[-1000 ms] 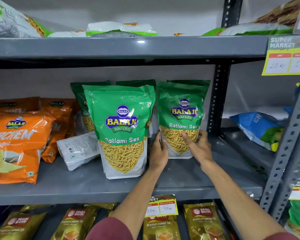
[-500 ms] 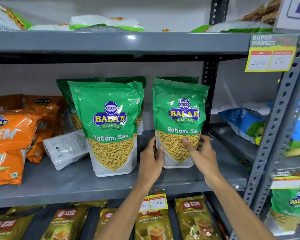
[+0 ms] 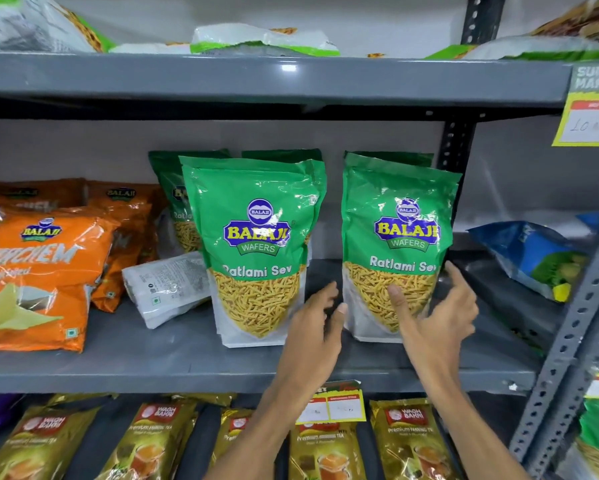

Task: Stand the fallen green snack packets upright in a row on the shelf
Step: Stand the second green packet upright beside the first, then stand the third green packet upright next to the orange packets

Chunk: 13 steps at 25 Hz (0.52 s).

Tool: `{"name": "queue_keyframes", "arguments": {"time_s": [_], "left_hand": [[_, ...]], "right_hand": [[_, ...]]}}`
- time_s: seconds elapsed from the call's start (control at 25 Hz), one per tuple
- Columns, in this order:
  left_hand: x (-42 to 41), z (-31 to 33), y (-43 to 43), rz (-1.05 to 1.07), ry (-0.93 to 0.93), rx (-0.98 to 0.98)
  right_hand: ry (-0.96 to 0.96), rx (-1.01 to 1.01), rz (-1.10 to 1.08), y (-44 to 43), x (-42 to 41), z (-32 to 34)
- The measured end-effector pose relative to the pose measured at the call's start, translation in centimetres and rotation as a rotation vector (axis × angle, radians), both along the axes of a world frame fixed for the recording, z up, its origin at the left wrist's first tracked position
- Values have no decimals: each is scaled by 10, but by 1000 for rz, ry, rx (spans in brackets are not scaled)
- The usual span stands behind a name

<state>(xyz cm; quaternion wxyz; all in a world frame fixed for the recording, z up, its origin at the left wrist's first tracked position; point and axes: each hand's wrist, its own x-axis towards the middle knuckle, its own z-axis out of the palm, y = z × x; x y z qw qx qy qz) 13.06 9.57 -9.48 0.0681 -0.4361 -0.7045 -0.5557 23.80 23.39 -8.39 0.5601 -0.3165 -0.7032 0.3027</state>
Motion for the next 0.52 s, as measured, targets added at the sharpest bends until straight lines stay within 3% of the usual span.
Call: {"name": "queue_keyframes", "arguments": {"time_s": [0.16,0.24,0.4,0.52], "left_hand": [[-32,15,-64,149,-30,237],[-60,25,-98,207,-33,339],[-119,45,-143,369,28,368],[-162,59,-164,425,140,243]], "right_hand": [[290,424,141,-62,-27,11],[358,521,239,-98,-44,17],[307,551,502,-161,-84,27],[110,533,656,-199,-120,29]]}}
